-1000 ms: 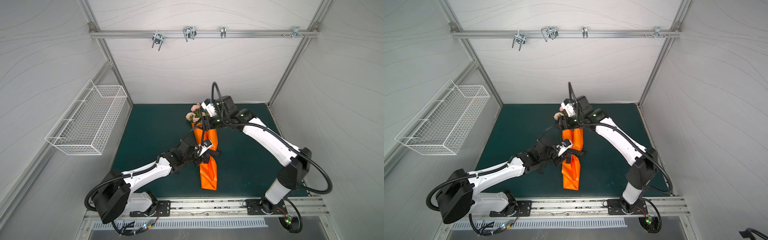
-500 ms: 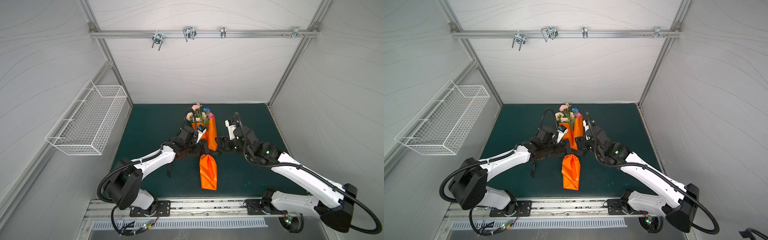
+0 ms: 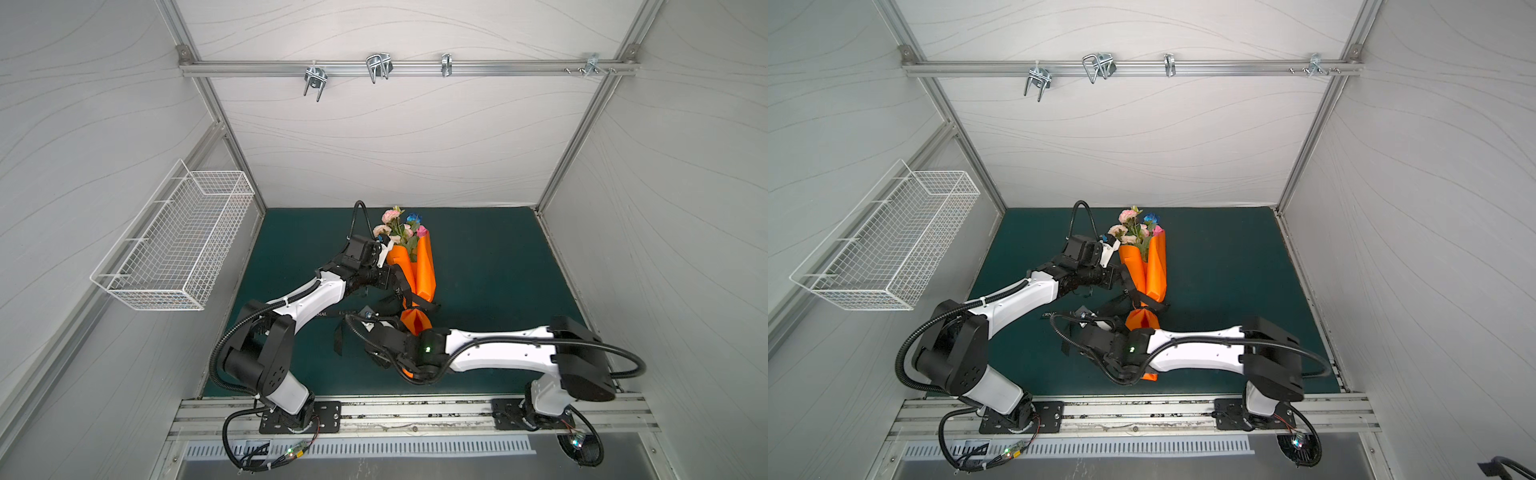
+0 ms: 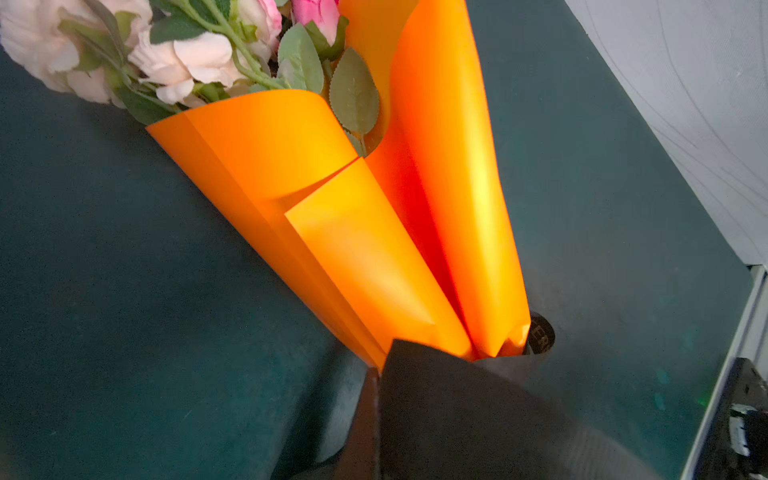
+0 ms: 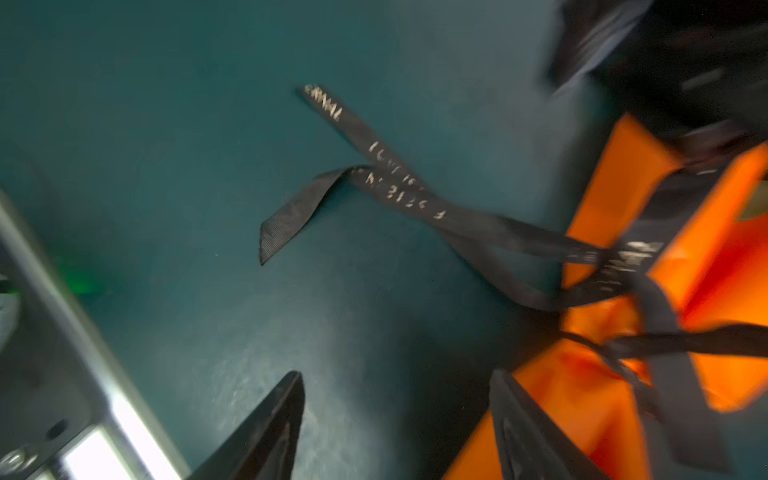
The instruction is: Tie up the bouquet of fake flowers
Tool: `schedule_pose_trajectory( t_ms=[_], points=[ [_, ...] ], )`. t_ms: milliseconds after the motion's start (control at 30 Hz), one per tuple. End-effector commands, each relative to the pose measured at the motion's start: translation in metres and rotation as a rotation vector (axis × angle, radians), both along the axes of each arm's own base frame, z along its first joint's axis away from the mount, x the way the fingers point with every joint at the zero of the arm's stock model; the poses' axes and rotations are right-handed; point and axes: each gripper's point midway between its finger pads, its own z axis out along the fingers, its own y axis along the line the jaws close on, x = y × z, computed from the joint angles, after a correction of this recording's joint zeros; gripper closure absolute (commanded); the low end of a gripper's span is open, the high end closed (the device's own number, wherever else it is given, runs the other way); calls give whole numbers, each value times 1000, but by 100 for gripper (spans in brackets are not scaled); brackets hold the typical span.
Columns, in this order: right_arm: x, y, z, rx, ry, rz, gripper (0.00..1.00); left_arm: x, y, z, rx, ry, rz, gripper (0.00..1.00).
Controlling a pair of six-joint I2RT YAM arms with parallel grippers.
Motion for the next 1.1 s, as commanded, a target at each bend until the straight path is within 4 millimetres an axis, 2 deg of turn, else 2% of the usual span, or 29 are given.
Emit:
schedule_pose_trajectory(
  t_ms=[0, 133, 267, 500, 667, 767, 867, 967, 1000, 1067],
  points=[
    [0, 39, 1, 46, -11, 47, 24, 4, -5, 10, -32, 39, -23, 100],
    [8, 62, -24, -5, -14, 21, 13, 5, -9, 3, -27, 72, -42, 100],
    [15, 81, -36, -9, -11, -16, 4, 11, -12, -3, -54, 108, -51, 100],
    [35, 101, -63, -32, 52, -79, 3, 17, -14, -11, -79, 141, -59, 100],
    [43, 99, -86, -73, 99, -103, 4, 16, -15, -14, -78, 144, -68, 100],
    [40, 100, -99, -81, 124, -91, 9, 16, -15, -14, -75, 139, -71, 100],
    [42, 97, -116, -101, 171, -86, 20, 17, -15, -17, -71, 143, -70, 100],
    [40, 94, -123, -109, 198, -77, 38, 16, -15, -19, -65, 145, -79, 100],
    [38, 93, -121, -108, 204, -70, 48, 16, -14, -20, -65, 144, -80, 100],
    [32, 90, -116, -99, 221, -56, 63, 15, -14, -20, -64, 146, -79, 100]
  ],
)
